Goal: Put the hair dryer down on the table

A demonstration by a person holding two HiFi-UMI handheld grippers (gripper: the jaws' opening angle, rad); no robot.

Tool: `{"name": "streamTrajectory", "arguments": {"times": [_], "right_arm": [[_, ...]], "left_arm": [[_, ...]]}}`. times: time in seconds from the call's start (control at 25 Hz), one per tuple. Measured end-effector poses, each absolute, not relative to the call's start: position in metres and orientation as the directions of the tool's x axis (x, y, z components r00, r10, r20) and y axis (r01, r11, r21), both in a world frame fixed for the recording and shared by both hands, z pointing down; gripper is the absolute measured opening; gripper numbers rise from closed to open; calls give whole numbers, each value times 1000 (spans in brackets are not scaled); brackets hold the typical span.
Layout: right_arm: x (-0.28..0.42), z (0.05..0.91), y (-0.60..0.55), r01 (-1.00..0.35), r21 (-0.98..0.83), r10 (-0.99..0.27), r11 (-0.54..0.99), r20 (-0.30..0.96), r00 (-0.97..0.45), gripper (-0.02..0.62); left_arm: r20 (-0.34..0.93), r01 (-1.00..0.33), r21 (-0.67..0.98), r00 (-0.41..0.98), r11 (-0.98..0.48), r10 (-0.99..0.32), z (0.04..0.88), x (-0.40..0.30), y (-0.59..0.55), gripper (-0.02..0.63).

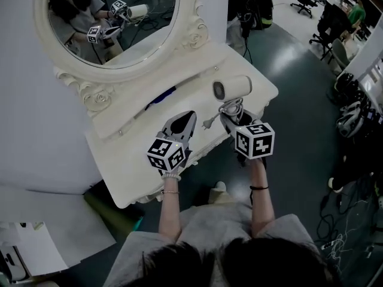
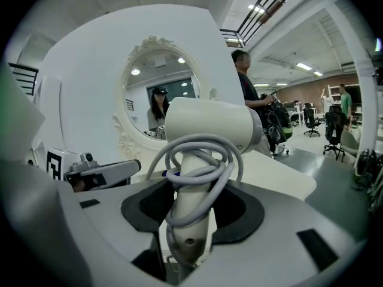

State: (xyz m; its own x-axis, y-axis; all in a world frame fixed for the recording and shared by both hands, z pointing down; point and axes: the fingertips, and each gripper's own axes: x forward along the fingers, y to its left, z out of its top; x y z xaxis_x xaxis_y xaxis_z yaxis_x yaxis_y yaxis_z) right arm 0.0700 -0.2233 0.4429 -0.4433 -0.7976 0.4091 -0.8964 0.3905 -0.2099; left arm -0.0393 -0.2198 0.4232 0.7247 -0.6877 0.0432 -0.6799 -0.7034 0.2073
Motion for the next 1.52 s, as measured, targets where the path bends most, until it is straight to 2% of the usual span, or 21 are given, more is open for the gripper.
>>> {"name": "streamTrajectory", "arguments": {"times": [0.36, 1.12, 1.52], "right_arm": [[90, 474, -264, -873, -236, -738, 427, 467, -487, 189], [83, 562, -320, -872, -253, -593, 418, 651, -473, 189], [87, 588, -353, -840, -244, -488, 485, 722, -491, 189]], "left_arm": [[81, -712, 253, 690, -655, -719, 449, -14, -253, 5], [190, -679, 384, 721, -626, -666, 516, -6, -310, 5], [241, -696, 434, 702, -572, -670, 541, 7, -339, 5]]}}
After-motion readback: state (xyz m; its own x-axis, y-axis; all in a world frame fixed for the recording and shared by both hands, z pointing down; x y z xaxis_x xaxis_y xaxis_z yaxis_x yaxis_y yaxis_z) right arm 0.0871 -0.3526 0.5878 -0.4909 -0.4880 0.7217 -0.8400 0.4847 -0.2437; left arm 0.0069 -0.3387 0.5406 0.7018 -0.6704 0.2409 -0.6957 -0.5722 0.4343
